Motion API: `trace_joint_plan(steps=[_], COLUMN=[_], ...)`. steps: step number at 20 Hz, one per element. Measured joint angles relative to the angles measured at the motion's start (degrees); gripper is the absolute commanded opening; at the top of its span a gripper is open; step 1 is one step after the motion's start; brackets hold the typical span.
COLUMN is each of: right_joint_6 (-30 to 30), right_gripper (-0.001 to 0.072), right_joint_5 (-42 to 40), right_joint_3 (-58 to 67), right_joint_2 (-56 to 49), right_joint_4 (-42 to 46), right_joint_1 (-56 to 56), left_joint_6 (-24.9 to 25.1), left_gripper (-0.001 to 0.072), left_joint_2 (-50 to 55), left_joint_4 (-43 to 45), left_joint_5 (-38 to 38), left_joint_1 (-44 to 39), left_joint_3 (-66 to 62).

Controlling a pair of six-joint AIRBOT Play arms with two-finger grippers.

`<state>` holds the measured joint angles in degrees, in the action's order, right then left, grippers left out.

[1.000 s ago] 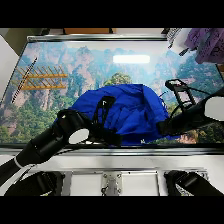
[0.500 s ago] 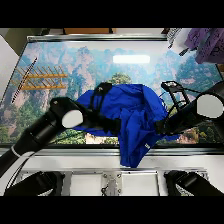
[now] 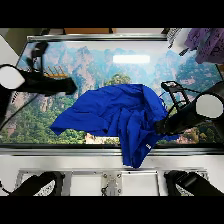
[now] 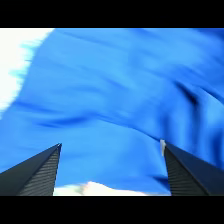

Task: Fold the clothes and pants, and hang the long-sleeved shirts on hangers.

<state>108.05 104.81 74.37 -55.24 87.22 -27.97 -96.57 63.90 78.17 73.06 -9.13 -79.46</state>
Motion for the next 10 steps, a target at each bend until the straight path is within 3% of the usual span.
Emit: trace_joint_plan(steps=[5, 10], right_joint_6=[0.0, 0.0], right_gripper=[0.0012, 0.0012], right_joint_5=[0.0, 0.0], right_joint_3=[0.0, 0.0], right_joint_2=[0.0, 0.0], right_joint_4=[0.0, -0.2], right_joint_1=[0.0, 0.0], left_joint_6=[4.7, 8.7], left_gripper=[0.0695, 0.0694], left_joint_2=[2.9, 12.5], left_joint_4=[11.2, 17.6], left_joint_5=[-4.2, -14.2], left_joint_1=[17.9, 30.9], left_joint_3=[-0.4, -0.5])
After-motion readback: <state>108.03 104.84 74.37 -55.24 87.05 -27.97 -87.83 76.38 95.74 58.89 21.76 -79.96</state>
